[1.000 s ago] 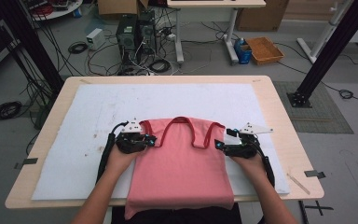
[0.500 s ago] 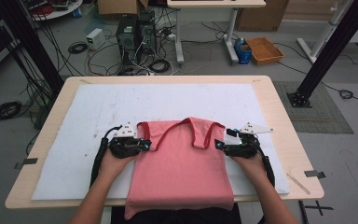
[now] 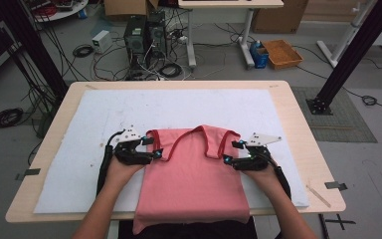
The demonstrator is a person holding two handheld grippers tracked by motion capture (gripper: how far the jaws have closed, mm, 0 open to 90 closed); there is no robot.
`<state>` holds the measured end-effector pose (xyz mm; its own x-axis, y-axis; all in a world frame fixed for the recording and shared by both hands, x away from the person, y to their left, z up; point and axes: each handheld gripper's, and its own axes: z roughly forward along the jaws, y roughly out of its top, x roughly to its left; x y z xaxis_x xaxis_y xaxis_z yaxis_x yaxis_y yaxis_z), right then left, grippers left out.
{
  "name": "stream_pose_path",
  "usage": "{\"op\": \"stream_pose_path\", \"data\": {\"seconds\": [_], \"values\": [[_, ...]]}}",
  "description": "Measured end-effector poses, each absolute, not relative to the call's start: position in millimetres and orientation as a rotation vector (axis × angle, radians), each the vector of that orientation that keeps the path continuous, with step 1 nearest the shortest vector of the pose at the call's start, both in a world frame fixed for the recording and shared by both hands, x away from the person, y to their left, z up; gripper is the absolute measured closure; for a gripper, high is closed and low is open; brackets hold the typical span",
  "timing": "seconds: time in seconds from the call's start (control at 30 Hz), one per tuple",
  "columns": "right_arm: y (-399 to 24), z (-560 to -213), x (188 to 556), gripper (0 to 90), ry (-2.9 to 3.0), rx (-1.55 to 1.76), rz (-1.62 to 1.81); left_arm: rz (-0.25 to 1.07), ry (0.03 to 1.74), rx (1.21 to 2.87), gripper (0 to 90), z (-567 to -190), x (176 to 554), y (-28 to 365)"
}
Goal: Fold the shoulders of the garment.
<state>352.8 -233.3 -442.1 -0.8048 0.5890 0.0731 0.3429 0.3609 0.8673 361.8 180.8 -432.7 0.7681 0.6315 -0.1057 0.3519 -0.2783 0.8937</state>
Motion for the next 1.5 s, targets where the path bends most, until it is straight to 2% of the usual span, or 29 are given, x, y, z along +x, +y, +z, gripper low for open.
{"op": "stream_pose_path", "data": {"seconds": [0.13, 0.23, 0.3, 0.4, 0.77, 0.83, 0.97, 1.07, 1.3, 1.5], "values": [[-217.5, -444.6, 352.8, 54.7, 2.451, 0.747, 1.346, 0.333, 0.747, 1.899, 32.3, -432.9, 361.8, 181.2], [-209.1, -447.1, 351.9, 73.6, 2.479, 0.711, 1.261, 0.34, 0.748, 1.902, 32.2, -433.1, 361.6, 181.2], [-207.4, -448.8, 352.4, 82.9, 2.493, 0.706, 1.212, 0.344, 0.749, 1.906, 32.2, -433.1, 362.0, 182.3], [-210.3, -448.7, 352.8, 85.8, 2.501, 0.72, 1.199, 0.34, 0.756, 1.902, 32.2, -433.7, 362.5, 184.6], [-227.0, -450.4, 346.8, 85.8, 2.517, 0.721, 1.145, 0.353, 0.778, 1.844, 31.3, -432.8, 365.4, 194.1], [-226.8, -450.4, 347.2, 81.9, 2.517, 0.731, 1.159, 0.35, 0.771, 1.831, 30.9, -432.7, 366.0, 195.4], [-233.7, -448.4, 350.6, 51.8, 2.46, 0.82, 1.273, 0.339, 0.77, 1.805, 29.3, -433.9, 368.6, 197.7], [-240.4, -445.1, 352.9, 38.7, 2.371, 0.897, 1.361, 0.337, 0.775, 1.797, 27.3, -434.4, 369.6, 199.2], [-251.4, -439.3, 360.0, 22.1, 2.229, 0.996, 1.469, 0.354, 0.786, 1.795, 24.5, -433.0, 369.7, 208.7], [-256.7, -439.1, 362.9, 20.8, 2.214, 1.041, 1.474, 0.364, 0.798, 1.79, 23.5, -431.9, 371.8, 214.5]]}}
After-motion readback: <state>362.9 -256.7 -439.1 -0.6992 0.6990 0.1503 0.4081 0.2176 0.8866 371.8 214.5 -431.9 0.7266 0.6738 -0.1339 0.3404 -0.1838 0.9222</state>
